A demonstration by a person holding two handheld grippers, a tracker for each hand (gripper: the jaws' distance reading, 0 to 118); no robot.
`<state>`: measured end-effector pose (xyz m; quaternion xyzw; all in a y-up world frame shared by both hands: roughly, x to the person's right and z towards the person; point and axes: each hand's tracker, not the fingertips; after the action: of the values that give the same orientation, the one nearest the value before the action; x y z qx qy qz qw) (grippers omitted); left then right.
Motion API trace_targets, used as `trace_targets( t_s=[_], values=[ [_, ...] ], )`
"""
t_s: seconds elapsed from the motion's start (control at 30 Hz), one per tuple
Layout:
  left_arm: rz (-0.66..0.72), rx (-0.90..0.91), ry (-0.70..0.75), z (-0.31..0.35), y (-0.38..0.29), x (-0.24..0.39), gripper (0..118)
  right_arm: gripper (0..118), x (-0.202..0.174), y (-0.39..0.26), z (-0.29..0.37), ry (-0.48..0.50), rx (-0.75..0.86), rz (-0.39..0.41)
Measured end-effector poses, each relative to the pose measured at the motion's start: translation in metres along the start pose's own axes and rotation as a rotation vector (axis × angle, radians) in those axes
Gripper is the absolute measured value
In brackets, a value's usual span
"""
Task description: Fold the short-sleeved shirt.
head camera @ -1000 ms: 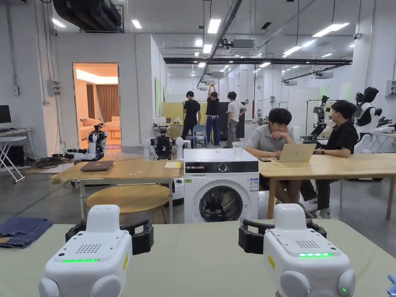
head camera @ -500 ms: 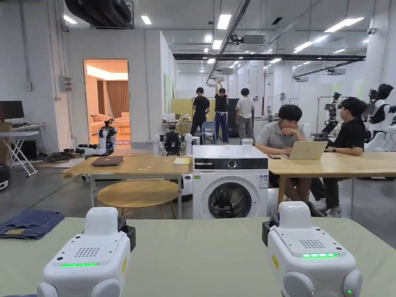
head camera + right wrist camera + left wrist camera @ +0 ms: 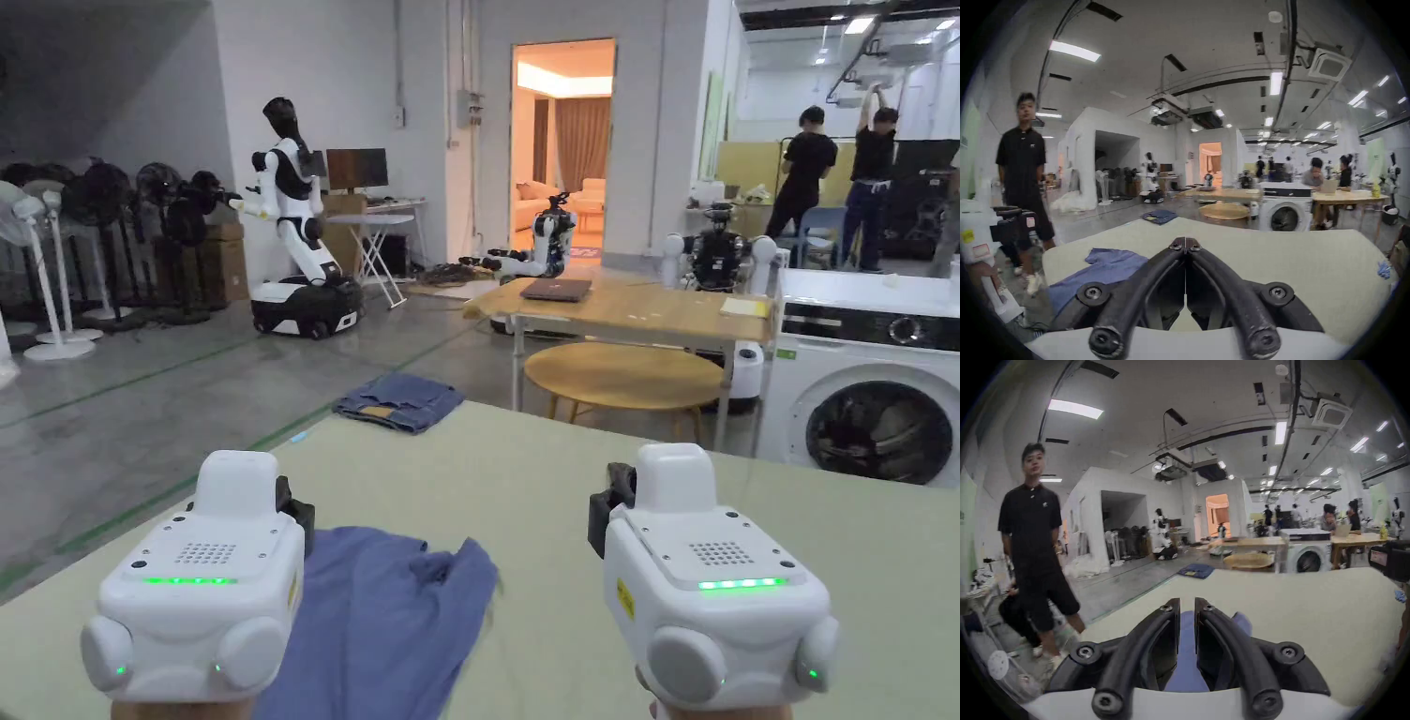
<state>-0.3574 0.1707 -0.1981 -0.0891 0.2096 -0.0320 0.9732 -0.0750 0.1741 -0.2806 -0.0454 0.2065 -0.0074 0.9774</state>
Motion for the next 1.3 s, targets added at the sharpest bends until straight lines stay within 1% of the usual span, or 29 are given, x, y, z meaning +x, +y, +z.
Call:
trace_targets(
  t_s=[0.1, 0.13, 0.2, 0.23, 0.3, 0.37, 0.47, 0.5, 0.53, 0.57, 0.6, 0.67, 0.73, 0.77, 0.83, 0.87, 0.9, 0.93, 0.97, 1.0, 1.03, 1.07, 1.13, 1.2, 1.27, 1.3],
  values=[
    [-0.019, -0.140, 0.010, -0.028, -0.015, -0.012, 8, 0, -0.012, -0.007, -0.013, 0.025, -0.016, 0.008],
    [-0.025, -0.250, -0.026, -0.047, -0.021, -0.013, 8, 0, -0.014, -0.011, -0.018, 0.034, -0.024, 0.010],
    [0.051, -0.495, -0.169, -0.089, -0.039, -0.016, 8, 0, -0.014, -0.016, -0.029, 0.049, -0.040, 0.025],
    [0.081, -0.639, -0.201, -0.107, -0.050, -0.015, 8, 0, -0.015, -0.020, -0.034, 0.053, -0.051, 0.035],
    [0.104, -0.772, -0.279, -0.145, -0.077, -0.008, 8, 0, -0.012, -0.028, -0.046, 0.052, -0.065, 0.051],
    [0.084, -0.829, -0.293, -0.178, -0.097, 0.003, 8, 0, -0.010, -0.036, -0.058, 0.047, -0.080, 0.061],
    [0.072, -0.803, -0.301, -0.213, -0.107, 0.023, 9, 0, -0.003, -0.047, -0.076, 0.036, -0.104, 0.074],
    [0.067, -0.791, -0.302, -0.216, -0.105, 0.032, 21, 0, -0.001, -0.050, -0.082, 0.034, -0.115, 0.076],
    [0.062, -0.788, -0.293, -0.227, -0.106, 0.038, 63, 0, 0.001, -0.054, -0.087, 0.030, -0.126, 0.075],
    [0.053, -0.792, -0.290, -0.240, -0.109, 0.045, 98, 0, 0.004, -0.058, -0.092, 0.028, -0.136, 0.075],
    [0.029, -0.802, -0.274, -0.253, -0.114, 0.051, 116, 0, 0.007, -0.062, -0.098, 0.023, -0.148, 0.076],
    [-0.022, -0.787, -0.222, -0.267, -0.121, 0.062, 118, 0, 0.012, -0.070, -0.105, 0.015, -0.168, 0.072],
    [-0.049, -0.818, -0.176, -0.285, -0.135, 0.068, 118, 0, 0.016, -0.080, -0.112, 0.004, -0.194, 0.068],
    [-0.053, -0.819, -0.146, -0.277, -0.137, 0.072, 118, 0, 0.018, -0.084, -0.113, 0.000, -0.203, 0.067],
    [-0.025, -0.867, -0.105, -0.286, -0.151, 0.071, 118, 0, 0.023, -0.093, -0.116, -0.009, -0.215, 0.057],
    [-0.007, -0.916, -0.120, -0.288, -0.161, 0.070, 115, 0, 0.025, -0.096, -0.117, -0.013, -0.225, 0.050],
    [0.008, -0.963, -0.152, -0.288, -0.169, 0.069, 107, 0, 0.028, -0.099, -0.118, -0.015, -0.233, 0.043],
    [0.022, -0.971, -0.180, -0.284, -0.172, 0.068, 104, 0, 0.030, -0.101, -0.118, -0.016, -0.239, 0.041],
    [0.005, -0.891, -0.163, -0.272, -0.165, 0.067, 89, 0, 0.032, -0.103, -0.119, -0.022, -0.244, 0.039],
    [-0.005, -0.875, -0.176, -0.263, -0.159, 0.068, 63, 0, 0.035, -0.104, -0.118, -0.026, -0.248, 0.037],
    [-0.005, -0.841, -0.206, -0.273, -0.154, 0.063, 19, 0, 0.038, -0.104, -0.116, -0.025, -0.251, 0.033],
    [-0.010, -0.806, -0.209, -0.269, -0.148, 0.061, 1, 0, 0.042, -0.103, -0.112, -0.029, -0.250, 0.027],
    [-0.014, -0.799, -0.188, -0.262, -0.143, 0.059, 1, 0, 0.048, -0.101, -0.104, -0.043, -0.245, 0.017],
    [-0.017, -0.808, -0.213, -0.261, -0.135, 0.065, 1, 0, 0.058, -0.097, -0.094, -0.054, -0.242, 0.009],
    [-0.026, -0.742, -0.269, -0.245, -0.114, 0.083, 1, 0, 0.069, -0.091, -0.076, -0.080, -0.228, 0.007],
    [-0.006, -0.726, -0.318, -0.246, -0.106, 0.094, 1, 0, 0.077, -0.087, -0.068, -0.095, -0.221, 0.008]
  ],
)
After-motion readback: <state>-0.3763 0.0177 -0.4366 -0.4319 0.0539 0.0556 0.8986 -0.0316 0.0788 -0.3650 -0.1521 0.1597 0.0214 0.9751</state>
